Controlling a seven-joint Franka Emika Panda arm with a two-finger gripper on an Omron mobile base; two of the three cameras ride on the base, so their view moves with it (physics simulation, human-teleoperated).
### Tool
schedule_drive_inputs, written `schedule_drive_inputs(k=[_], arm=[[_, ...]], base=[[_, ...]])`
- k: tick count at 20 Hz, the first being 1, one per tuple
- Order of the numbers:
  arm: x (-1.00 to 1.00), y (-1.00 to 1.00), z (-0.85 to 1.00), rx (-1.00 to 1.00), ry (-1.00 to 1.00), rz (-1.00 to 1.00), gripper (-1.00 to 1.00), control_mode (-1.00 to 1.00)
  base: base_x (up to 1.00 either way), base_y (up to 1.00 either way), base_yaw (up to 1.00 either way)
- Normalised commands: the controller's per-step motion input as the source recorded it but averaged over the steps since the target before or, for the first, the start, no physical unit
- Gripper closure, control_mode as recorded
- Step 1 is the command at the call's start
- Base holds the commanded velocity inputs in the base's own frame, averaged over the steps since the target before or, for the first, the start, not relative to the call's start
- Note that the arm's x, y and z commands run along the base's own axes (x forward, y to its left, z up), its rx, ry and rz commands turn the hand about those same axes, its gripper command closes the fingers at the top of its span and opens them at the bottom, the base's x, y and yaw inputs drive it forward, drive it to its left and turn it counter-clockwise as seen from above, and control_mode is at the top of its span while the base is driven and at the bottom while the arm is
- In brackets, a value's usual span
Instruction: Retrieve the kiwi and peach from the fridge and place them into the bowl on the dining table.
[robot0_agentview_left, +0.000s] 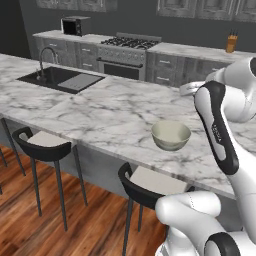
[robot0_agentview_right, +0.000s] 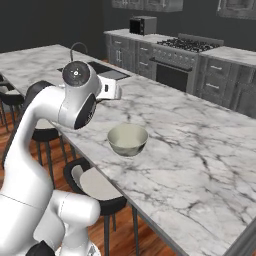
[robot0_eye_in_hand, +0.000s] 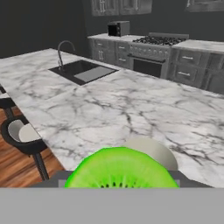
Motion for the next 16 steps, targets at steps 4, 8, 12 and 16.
schedule_drive_inputs(k=[4,8,12,16], arm=[[0.87,0.0,-0.52,0.0,0.16,0.0,1.0,-1.0],[0.91,-0.14,-0.57,0.01,0.22,0.0,1.0,-1.0],[0.69,-0.18,-0.59,0.0,0.23,0.0,1.0,-1.0],[0.43,-0.14,-0.58,0.0,0.26,0.0,1.0,-1.0]], base=[[0.0,0.0,0.0],[0.0,0.0,0.0],[0.0,0.0,0.0],[0.0,0.0,0.0]])
